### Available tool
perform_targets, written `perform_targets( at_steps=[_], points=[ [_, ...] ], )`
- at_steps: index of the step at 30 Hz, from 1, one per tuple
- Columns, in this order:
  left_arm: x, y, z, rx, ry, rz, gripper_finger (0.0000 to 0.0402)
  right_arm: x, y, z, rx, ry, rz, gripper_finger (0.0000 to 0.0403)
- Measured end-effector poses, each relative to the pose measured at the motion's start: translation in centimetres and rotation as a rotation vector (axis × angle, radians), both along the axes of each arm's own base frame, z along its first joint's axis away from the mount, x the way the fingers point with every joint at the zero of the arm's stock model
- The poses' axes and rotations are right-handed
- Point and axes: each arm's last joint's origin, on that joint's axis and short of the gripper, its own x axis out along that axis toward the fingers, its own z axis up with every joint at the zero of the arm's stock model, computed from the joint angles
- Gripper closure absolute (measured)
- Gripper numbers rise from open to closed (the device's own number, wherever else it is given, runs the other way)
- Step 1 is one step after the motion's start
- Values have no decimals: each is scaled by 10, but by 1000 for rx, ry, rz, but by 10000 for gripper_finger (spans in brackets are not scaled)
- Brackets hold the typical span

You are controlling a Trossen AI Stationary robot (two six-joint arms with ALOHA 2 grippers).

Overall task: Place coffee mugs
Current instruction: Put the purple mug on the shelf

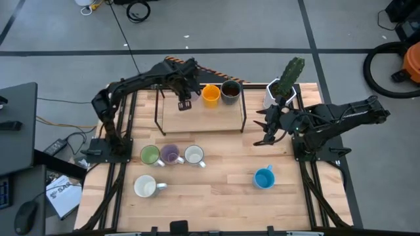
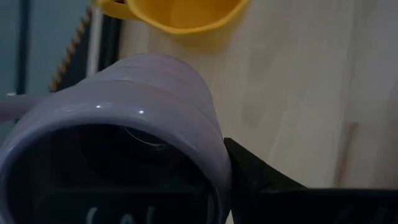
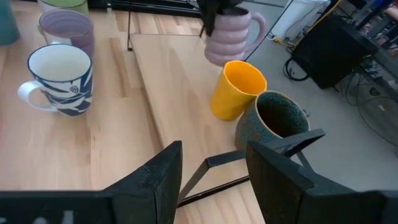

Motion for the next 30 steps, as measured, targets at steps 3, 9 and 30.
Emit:
perform_targets(
  at_steps=[3,9,30],
  points=[
    [4,1,-10,-19,34,2,361,0,0,0,2,-6,2,220],
    [11,5,-29,-55,79,2,361,2,0,2,8,-17,17,220],
    [21,-1,-34,-53,59,-76,341,1,0,1,7,-13,17,220]
  ],
)
